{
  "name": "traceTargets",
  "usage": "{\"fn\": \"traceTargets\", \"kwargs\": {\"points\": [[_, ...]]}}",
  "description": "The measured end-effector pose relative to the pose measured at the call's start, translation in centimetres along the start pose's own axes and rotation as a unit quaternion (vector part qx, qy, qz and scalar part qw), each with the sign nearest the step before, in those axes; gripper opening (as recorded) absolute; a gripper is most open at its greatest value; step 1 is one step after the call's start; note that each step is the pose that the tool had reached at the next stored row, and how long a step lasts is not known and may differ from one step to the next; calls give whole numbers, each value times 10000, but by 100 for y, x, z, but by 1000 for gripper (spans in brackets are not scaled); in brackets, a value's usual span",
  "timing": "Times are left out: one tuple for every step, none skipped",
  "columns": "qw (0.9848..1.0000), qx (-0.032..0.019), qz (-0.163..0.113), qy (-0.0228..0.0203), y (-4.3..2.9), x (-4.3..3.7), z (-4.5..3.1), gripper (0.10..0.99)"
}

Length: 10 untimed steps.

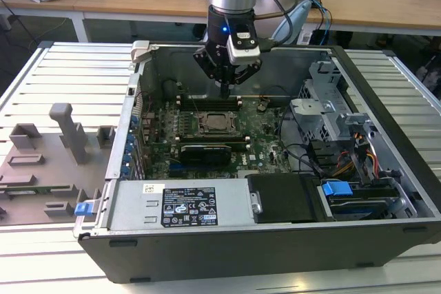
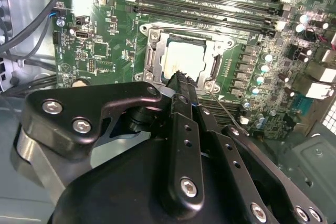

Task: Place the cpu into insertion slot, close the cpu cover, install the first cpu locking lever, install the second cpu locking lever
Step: 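Install the first cpu locking lever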

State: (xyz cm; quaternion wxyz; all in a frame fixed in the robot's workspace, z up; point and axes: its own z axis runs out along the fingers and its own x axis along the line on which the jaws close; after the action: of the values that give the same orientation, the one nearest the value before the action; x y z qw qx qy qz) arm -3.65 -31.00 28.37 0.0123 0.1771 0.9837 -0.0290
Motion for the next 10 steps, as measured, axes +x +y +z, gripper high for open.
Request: {"fn": "traceTargets", "kwargs": {"points": [[10000,-1,-30,-1,0,0,0,106],[10000,-2,-54,-3,0,0,0,106],[10000,-3,-89,-5,0,0,0,106],[9999,-4,-122,-6,0,0,0,106],[9999,-5,-142,-7,0,0,0,106],[9998,-6,-176,-9,0,0,0,106],[9998,-7,-210,-11,0,0,0,106],[9997,-8,-237,-12,0,0,0,106],[9996,-10,-271,-14,0,0,0,106],[9996,-10,-293,-15,0,0,0,106]]}}
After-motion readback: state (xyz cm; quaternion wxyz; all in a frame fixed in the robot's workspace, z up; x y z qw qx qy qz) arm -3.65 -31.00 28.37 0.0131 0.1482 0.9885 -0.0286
